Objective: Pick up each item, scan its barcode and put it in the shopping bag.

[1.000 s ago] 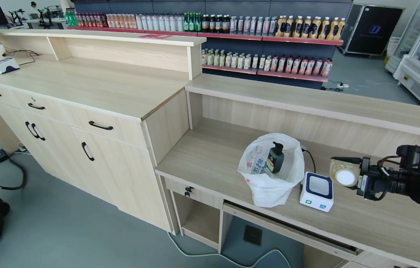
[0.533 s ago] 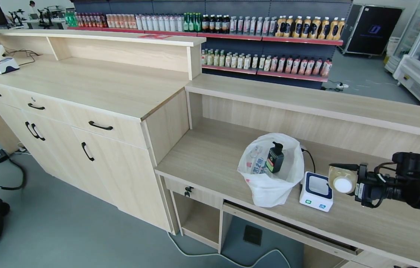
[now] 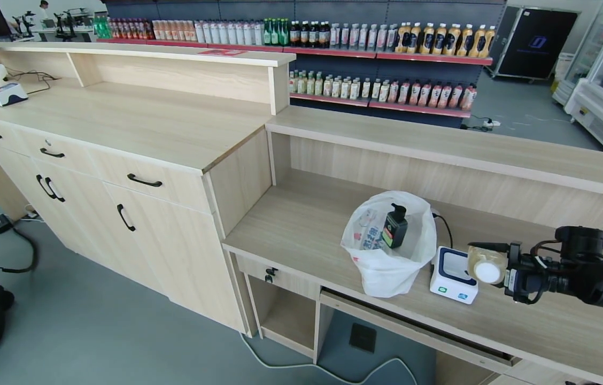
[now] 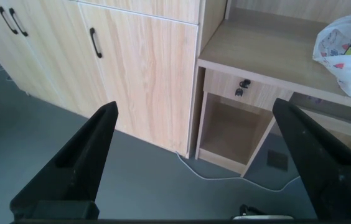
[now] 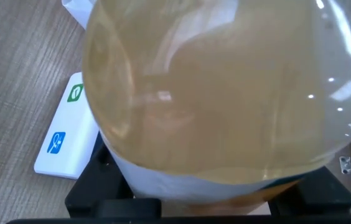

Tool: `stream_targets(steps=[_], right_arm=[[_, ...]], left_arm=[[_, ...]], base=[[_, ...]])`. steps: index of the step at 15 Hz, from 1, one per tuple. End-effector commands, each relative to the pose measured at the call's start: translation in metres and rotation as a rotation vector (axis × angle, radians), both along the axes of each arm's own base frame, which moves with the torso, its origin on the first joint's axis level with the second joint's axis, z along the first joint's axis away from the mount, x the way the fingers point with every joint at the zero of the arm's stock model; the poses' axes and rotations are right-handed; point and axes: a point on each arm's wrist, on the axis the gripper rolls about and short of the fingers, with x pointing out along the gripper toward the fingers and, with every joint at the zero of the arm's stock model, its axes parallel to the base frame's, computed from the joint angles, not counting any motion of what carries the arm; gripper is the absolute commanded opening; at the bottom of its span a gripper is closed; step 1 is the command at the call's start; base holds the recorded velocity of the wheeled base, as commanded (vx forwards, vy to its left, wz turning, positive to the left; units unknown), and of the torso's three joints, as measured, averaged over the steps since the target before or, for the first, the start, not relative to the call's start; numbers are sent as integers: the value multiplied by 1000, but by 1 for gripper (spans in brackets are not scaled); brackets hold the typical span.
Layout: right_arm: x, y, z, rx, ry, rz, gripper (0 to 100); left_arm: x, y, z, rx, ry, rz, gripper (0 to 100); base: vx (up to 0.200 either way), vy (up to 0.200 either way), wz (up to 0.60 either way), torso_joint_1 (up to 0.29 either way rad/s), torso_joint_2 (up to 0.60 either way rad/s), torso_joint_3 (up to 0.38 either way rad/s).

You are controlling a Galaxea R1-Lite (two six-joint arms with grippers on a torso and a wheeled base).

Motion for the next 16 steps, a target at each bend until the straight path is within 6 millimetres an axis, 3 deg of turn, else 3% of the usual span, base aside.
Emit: stream_targets(steps=[1,16], right_arm=[[3,0,-4,2,3,3,0],[24,13,-15,1,-9,47,0]], left_arm=[[0,0,0,0,0,0,100],[0,0,0,0,0,0,100]], base=[[0,0,0,0,0,0],[0,0,0,0,0,0]])
